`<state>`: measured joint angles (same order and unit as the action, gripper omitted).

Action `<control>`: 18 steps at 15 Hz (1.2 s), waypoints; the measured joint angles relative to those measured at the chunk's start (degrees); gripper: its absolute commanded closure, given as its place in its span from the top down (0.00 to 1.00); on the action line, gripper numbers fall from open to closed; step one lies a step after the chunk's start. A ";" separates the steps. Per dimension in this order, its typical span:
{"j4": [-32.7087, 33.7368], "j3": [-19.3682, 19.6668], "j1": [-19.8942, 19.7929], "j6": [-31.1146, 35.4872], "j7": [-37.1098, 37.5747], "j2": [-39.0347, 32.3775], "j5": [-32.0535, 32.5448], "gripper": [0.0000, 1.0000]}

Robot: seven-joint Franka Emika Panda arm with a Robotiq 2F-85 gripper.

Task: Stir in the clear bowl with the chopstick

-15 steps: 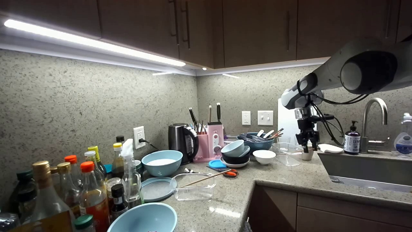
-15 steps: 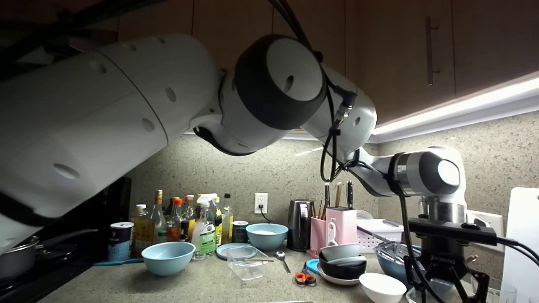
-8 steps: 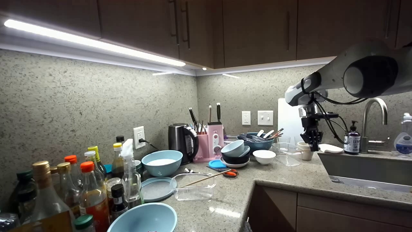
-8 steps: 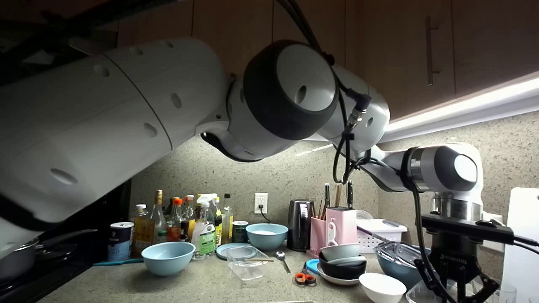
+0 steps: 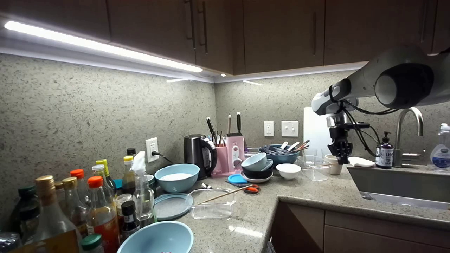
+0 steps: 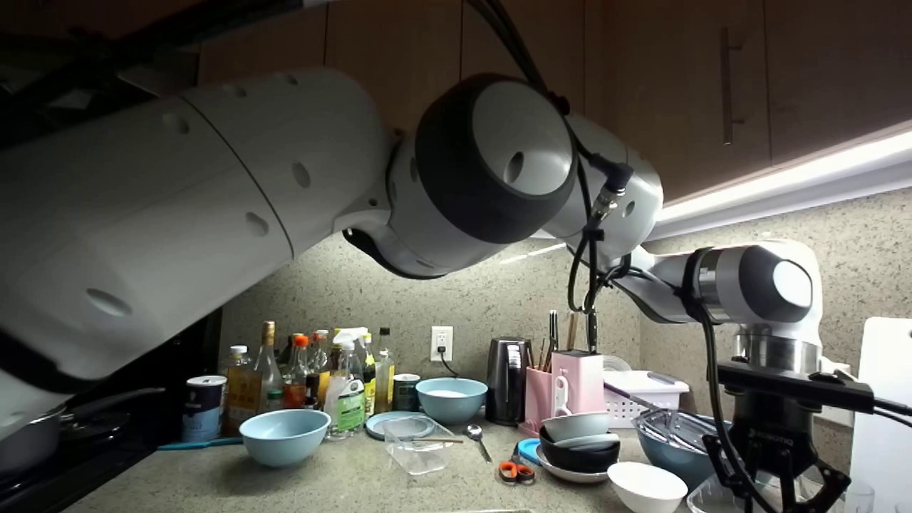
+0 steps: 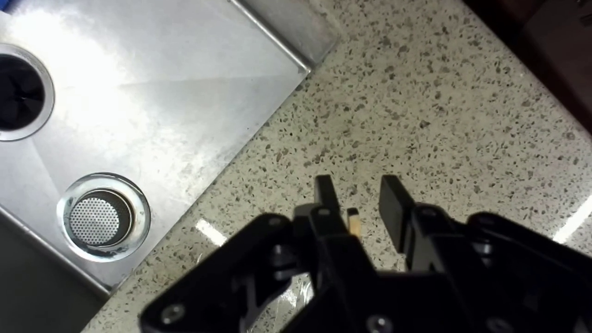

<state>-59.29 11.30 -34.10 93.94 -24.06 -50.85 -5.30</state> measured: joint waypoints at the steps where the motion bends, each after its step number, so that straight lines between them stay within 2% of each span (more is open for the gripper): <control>1: 0.00 0.00 0.00 0.02 0.00 -0.03 0.00 0.59; 7: 0.05 -0.42 0.10 0.10 -0.61 -0.91 0.02 0.95; 8: 0.13 -0.51 0.12 0.12 -0.69 -1.18 0.03 0.53; 9: 0.31 -0.58 0.15 0.18 -0.80 -1.49 0.03 0.56; 10: 0.52 -0.67 0.18 0.28 -0.87 -1.77 0.03 0.56; 18: 1.59 -0.88 0.36 1.26 -1.31 -2.72 0.10 0.03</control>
<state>-57.70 10.41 -33.74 95.20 -25.37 -53.58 -5.20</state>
